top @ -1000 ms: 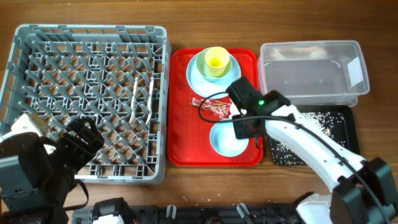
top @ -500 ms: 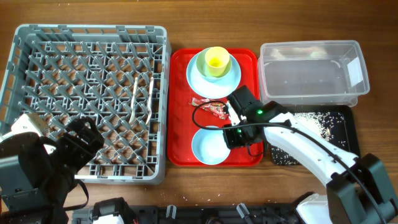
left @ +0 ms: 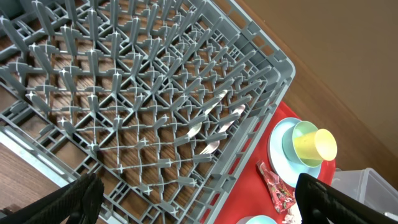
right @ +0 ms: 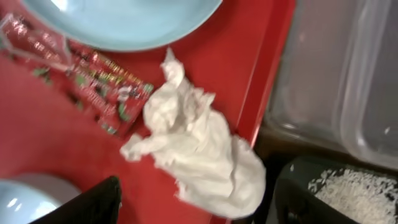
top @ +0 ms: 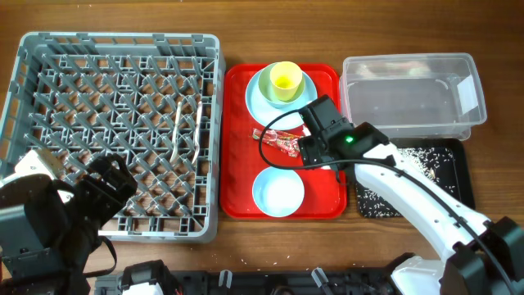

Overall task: Sort waste into correct bins and load items into the dishwasher rack
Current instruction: 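Release the bowl and grasp the white tissue with the right gripper, then carry the tissue to the clear bin and drop it in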

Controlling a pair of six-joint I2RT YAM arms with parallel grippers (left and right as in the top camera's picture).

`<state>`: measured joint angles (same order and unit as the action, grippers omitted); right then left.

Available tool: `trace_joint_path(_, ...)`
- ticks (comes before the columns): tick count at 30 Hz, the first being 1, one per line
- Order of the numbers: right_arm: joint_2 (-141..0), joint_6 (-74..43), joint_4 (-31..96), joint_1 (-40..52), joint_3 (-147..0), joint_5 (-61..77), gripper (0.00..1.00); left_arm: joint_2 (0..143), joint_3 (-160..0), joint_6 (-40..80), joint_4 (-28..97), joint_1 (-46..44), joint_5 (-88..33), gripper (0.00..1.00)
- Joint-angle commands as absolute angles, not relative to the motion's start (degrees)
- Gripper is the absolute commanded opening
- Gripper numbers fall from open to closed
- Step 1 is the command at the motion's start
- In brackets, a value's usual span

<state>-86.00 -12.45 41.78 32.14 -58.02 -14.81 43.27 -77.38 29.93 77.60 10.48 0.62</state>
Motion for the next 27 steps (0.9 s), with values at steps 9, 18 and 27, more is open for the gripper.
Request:
trace_joint_path(9,-94.19,-12.19,36.6,32.16,-54.61,-15.27,0.75,43.11,-77.8,30.48,77.47,10.83,1.17,1.0)
trace_joint_path(18,-98.48,-12.12,35.22,32.16,-54.61,-6.5,0.63,43.11,-77.8,30.48,77.45,10.83,1.17,1.0)
trace_joint_path(27,-91.13,-11.99,47.18,32.16,-64.31,-4.01,0.04,43.11,-77.8,30.48,77.47,10.83,1.17,1.0)
